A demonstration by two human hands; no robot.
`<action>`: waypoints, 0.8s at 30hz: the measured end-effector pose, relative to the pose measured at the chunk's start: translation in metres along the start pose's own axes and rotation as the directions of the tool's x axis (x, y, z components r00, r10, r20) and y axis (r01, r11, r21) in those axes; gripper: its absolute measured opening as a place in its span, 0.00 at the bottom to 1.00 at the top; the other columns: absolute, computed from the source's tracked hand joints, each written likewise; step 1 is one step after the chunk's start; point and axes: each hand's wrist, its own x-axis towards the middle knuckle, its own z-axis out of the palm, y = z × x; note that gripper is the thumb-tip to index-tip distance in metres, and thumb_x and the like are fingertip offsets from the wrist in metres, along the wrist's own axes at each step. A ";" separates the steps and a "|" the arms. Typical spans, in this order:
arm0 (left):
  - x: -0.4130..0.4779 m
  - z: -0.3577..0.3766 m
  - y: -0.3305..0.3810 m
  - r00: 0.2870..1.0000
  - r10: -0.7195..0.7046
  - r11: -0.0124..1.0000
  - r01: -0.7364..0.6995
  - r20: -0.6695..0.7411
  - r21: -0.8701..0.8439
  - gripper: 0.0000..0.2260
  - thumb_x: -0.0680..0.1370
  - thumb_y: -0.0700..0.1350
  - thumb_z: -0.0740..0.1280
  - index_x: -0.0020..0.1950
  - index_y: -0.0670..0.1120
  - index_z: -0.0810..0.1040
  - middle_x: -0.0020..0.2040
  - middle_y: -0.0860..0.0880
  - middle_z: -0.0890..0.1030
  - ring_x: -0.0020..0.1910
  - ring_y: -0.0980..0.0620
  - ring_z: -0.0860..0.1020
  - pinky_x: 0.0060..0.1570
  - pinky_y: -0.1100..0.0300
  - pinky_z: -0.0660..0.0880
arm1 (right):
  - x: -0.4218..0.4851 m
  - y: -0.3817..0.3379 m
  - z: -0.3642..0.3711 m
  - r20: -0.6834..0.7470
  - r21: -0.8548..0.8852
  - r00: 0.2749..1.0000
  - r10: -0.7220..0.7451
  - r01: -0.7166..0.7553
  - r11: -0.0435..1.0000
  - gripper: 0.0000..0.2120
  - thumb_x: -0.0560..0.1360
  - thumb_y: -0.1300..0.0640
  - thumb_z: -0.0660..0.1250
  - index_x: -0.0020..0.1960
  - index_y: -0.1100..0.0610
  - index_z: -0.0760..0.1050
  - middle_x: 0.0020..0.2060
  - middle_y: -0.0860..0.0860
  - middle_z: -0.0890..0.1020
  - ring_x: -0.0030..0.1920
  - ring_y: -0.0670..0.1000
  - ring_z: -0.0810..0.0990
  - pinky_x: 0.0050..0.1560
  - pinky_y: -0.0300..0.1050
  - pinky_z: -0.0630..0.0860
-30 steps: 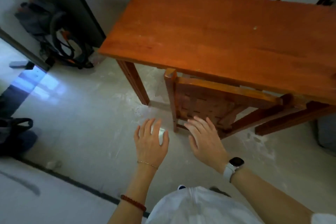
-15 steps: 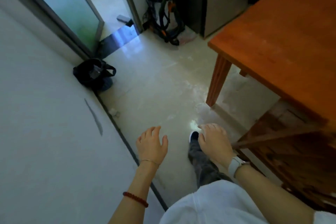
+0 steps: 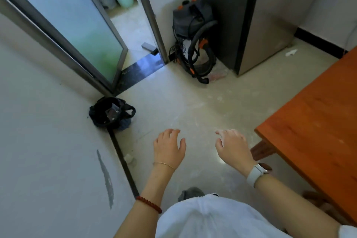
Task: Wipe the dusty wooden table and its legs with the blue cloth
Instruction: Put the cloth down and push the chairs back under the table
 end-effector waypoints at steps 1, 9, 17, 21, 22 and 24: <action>0.017 -0.001 0.001 1.000 -0.002 1.000 0.002 0.027 0.007 0.17 0.79 0.52 0.57 0.66 0.49 0.69 0.65 0.49 0.72 0.64 0.49 0.69 0.62 0.55 0.63 | 0.017 0.001 -0.003 0.016 0.010 1.000 0.011 -0.012 1.000 0.19 0.76 0.53 0.51 0.63 0.54 0.72 0.58 0.51 0.78 0.62 0.54 0.72 0.63 0.49 0.63; 0.204 -0.003 0.032 0.963 0.126 0.991 -0.134 0.237 0.019 0.17 0.79 0.52 0.56 0.67 0.49 0.68 0.66 0.49 0.71 0.65 0.48 0.68 0.64 0.54 0.62 | 0.158 0.031 -0.035 -0.001 0.149 0.966 0.260 -0.256 0.955 0.19 0.76 0.53 0.51 0.64 0.55 0.70 0.62 0.53 0.76 0.64 0.54 0.70 0.63 0.47 0.63; 0.428 -0.032 0.115 0.851 0.438 0.870 -0.482 0.290 0.099 0.17 0.78 0.51 0.57 0.66 0.48 0.70 0.65 0.48 0.72 0.64 0.47 0.68 0.62 0.53 0.63 | 0.302 0.058 -0.098 -0.124 0.244 0.811 0.572 -0.534 0.809 0.19 0.76 0.53 0.54 0.64 0.56 0.71 0.61 0.54 0.77 0.62 0.57 0.72 0.61 0.48 0.65; 0.497 -0.023 0.191 0.713 0.588 0.745 -0.662 0.382 0.088 0.15 0.78 0.50 0.58 0.62 0.46 0.72 0.62 0.46 0.74 0.62 0.44 0.70 0.60 0.52 0.66 | 0.327 0.089 -0.128 -0.151 0.284 0.685 0.713 -0.661 0.694 0.17 0.77 0.54 0.55 0.65 0.53 0.69 0.62 0.51 0.75 0.63 0.53 0.70 0.63 0.48 0.64; 0.504 -0.020 0.206 0.683 0.618 0.714 -0.695 0.391 0.086 0.15 0.78 0.50 0.57 0.62 0.46 0.72 0.62 0.46 0.74 0.61 0.44 0.71 0.58 0.53 0.67 | 0.328 0.095 -0.132 -0.159 0.297 0.666 0.729 -0.672 0.679 0.17 0.77 0.54 0.55 0.65 0.53 0.69 0.62 0.50 0.75 0.63 0.52 0.70 0.64 0.48 0.64; 0.523 -0.003 0.248 0.591 0.681 0.631 -0.773 0.432 0.063 0.17 0.78 0.51 0.55 0.61 0.45 0.72 0.61 0.45 0.74 0.60 0.44 0.72 0.57 0.53 0.67 | 0.336 0.117 -0.141 -0.154 0.335 0.597 0.787 -0.718 0.610 0.17 0.78 0.54 0.54 0.65 0.52 0.69 0.63 0.49 0.75 0.64 0.51 0.70 0.65 0.47 0.63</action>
